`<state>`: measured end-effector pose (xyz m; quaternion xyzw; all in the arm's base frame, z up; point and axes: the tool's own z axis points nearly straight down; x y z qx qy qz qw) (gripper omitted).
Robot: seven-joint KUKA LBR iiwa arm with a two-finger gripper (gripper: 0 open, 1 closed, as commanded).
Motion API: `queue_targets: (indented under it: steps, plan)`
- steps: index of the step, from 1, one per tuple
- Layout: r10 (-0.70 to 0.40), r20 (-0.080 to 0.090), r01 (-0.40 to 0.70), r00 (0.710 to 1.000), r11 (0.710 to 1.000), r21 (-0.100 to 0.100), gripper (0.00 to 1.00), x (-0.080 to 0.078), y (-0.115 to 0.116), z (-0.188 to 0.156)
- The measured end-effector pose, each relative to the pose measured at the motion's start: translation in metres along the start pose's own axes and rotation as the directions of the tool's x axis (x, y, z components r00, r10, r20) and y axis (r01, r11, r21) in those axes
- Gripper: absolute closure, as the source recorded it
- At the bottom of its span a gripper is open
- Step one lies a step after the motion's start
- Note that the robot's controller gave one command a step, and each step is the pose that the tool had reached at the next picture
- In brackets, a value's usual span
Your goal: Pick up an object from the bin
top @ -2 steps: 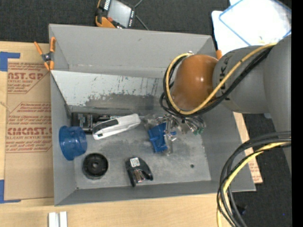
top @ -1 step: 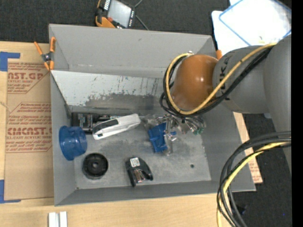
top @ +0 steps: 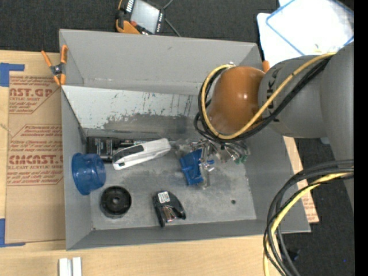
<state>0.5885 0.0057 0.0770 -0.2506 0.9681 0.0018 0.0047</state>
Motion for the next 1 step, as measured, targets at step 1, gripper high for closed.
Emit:
queue_targets:
  steps: [1]
  plan:
    - [0.000, -0.006, 0.000, 1.000, 1.000, -0.004, 1.00, 0.0018, 0.0017, -0.0134]
